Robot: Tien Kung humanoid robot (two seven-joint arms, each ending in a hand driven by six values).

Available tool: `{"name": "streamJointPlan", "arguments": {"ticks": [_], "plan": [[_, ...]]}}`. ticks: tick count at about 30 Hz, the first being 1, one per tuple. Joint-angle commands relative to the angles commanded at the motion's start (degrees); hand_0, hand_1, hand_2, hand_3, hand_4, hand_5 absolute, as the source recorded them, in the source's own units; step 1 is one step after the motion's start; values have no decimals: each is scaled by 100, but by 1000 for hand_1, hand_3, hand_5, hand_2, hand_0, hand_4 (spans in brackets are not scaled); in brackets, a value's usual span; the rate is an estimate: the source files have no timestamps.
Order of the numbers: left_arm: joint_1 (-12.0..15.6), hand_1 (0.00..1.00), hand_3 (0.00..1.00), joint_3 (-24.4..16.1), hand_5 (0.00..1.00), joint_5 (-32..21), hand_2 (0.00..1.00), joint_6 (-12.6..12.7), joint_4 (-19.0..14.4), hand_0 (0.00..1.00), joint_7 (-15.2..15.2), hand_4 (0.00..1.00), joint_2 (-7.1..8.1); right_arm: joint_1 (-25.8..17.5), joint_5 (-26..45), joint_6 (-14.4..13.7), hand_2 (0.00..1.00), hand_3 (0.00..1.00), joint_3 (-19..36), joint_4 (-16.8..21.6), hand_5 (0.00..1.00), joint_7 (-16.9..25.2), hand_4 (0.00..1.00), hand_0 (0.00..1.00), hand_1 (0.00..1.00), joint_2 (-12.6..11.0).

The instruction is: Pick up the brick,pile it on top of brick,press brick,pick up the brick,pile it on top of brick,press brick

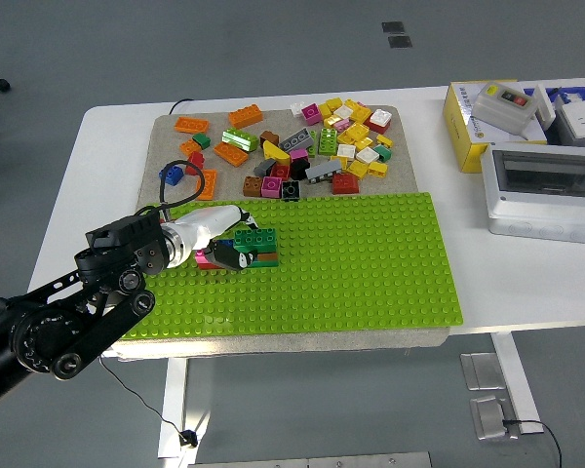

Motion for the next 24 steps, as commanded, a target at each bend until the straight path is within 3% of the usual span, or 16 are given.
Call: {"name": "streamJointPlan", "arguments": {"ticks": [1,19,20,24], "plan": [[-1,968,729,1,249,-1,963,1,-1,978,-3,656,2,0,0,0,457,756,1,0,998,0,628,700,634,0],[1,971,732,-9,272,-29,965,-7,4,978,-30,684,12,-1,16,0,457,757,-21,0,998,6,629,700,634,-4],[1,972,735,-11,327,-29,967,-7,5,978,-33,748,13,-1,18,0,456,756,-21,0,998,7,628,700,634,-4],[2,972,735,-16,327,-38,967,-1,6,978,-61,748,18,-3,18,-1,456,756,-19,0,998,6,628,700,634,-2]]}}
